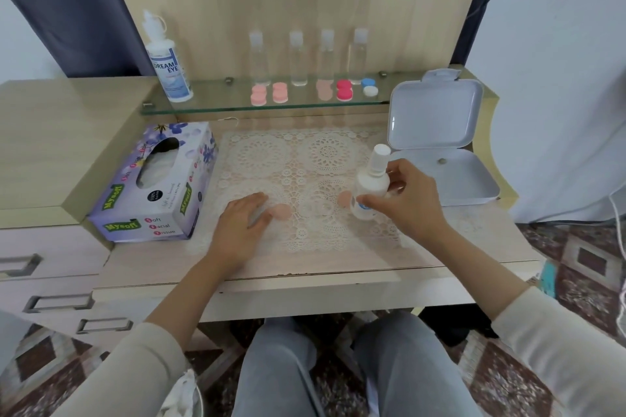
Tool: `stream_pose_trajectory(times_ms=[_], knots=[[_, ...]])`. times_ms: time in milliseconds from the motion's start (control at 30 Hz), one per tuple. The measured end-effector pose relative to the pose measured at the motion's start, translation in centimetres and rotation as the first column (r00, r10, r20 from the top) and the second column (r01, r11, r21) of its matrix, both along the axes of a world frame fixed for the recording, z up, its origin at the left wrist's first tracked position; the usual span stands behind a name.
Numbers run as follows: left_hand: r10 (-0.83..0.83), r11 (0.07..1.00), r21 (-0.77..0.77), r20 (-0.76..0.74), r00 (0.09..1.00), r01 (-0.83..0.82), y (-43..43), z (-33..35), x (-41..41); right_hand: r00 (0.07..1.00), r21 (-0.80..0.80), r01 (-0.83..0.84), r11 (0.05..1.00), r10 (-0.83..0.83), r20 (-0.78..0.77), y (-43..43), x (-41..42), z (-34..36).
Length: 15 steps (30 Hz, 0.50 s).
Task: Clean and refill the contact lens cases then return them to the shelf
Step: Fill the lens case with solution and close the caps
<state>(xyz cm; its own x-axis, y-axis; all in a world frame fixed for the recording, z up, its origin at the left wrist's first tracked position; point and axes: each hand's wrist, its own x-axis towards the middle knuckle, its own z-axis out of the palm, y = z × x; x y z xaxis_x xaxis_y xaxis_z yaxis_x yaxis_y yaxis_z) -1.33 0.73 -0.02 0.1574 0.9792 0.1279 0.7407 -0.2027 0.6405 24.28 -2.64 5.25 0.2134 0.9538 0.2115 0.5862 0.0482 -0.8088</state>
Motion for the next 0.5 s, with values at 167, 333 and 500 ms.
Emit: stream_pose_trajectory(times_ms=[167,333,500], knots=[[-0.067,0.991,0.126,0.113,0.991,0.053,0.2,4.7,3.2,0.999,-0.008,-0.036,0.999,0.036,0.009,-0.5,-0.3,-1.3],[-0.361,0.913,0.243,0.105,0.927,0.328,0.0,9.7,8.2,0.995,0.030,-0.010,1.000,0.013,-0.096,-0.8,-0.9,-2.4],[-0.534,0.826,0.187,-0.037,0.844,0.531,0.5,11.3,10.8,0.986,0.038,-0.009,0.999,0.015,-0.165,-0.9,-1.0,-2.6]])
